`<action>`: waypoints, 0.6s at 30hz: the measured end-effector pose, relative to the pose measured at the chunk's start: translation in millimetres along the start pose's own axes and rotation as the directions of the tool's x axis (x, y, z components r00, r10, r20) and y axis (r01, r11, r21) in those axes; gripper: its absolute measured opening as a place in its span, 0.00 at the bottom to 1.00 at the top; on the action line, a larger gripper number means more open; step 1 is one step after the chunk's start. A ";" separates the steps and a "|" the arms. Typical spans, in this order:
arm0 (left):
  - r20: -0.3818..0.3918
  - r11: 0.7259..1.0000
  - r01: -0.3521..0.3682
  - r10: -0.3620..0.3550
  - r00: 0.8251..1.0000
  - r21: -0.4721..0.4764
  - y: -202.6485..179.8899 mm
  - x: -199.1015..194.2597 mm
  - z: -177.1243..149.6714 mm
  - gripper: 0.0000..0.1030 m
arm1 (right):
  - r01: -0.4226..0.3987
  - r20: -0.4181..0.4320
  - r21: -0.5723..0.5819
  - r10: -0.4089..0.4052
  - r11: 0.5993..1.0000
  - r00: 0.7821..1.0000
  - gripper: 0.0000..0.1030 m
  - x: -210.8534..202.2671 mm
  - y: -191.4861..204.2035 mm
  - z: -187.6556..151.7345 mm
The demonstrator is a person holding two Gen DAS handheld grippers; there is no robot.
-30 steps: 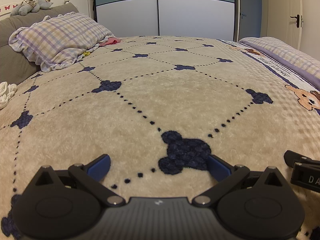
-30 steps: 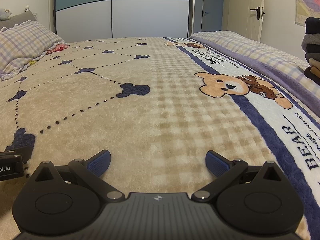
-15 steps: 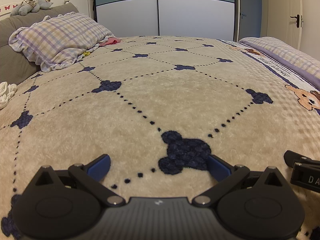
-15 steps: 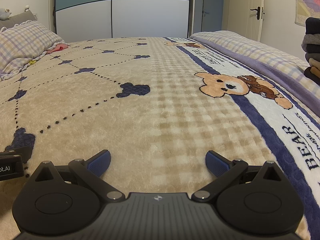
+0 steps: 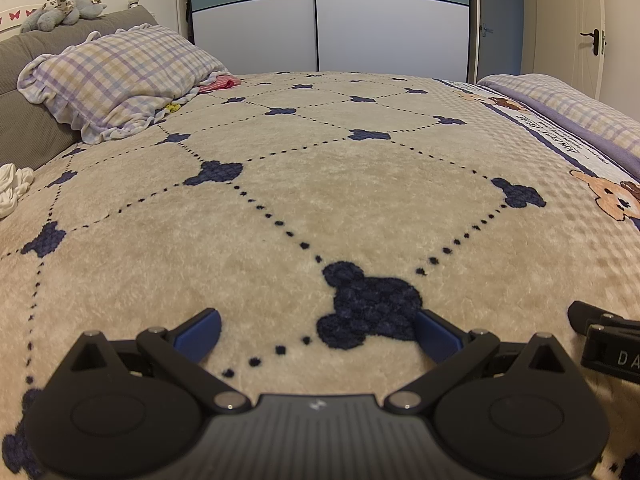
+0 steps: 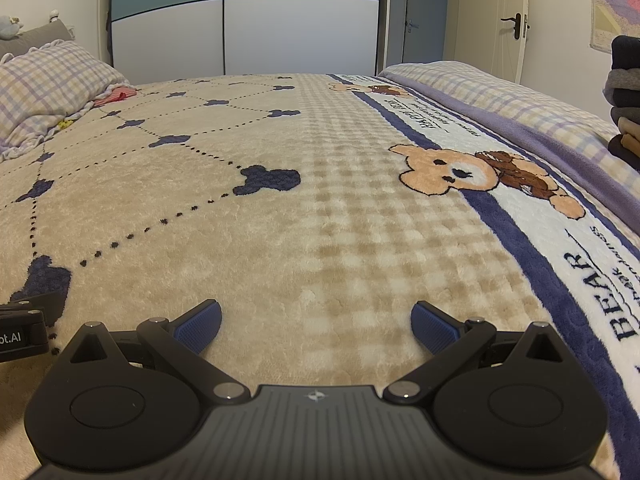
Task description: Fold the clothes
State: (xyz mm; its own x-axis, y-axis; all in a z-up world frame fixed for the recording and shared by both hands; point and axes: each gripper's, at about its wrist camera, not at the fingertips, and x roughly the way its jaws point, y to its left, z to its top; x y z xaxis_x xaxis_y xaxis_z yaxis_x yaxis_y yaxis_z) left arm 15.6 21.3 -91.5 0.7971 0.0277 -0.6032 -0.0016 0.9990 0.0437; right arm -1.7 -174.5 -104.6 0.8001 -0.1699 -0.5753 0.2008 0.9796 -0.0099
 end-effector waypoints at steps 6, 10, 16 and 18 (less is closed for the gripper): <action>0.000 1.000 0.000 0.000 1.000 0.000 -0.2 0.1 0.0 1.00 | -0.004 -0.007 0.001 0.004 1.000 1.000 1.00 0.9 1.9 0.0; 0.000 1.000 0.000 0.000 1.000 0.000 -0.3 0.0 -0.1 1.00 | -0.010 -0.005 0.010 0.011 1.000 1.000 1.00 0.4 2.2 -0.5; 0.000 1.000 0.000 0.000 1.000 0.000 -0.1 0.0 -0.1 1.00 | -0.008 -0.005 0.010 0.009 1.000 1.000 1.00 -0.8 5.6 -1.1; 0.000 1.000 0.000 0.000 1.000 0.000 -0.1 0.0 -0.1 1.00 | -0.008 -0.005 0.009 0.008 1.000 1.000 1.00 -0.6 4.8 -0.9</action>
State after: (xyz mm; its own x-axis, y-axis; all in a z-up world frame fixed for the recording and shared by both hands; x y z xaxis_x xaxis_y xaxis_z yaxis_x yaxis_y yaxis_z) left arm 15.5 21.2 -91.6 0.7970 0.0278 -0.6033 -0.0018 0.9990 0.0437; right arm -1.8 -169.6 -105.0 0.7986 -0.1611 -0.5799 0.1993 0.9799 0.0023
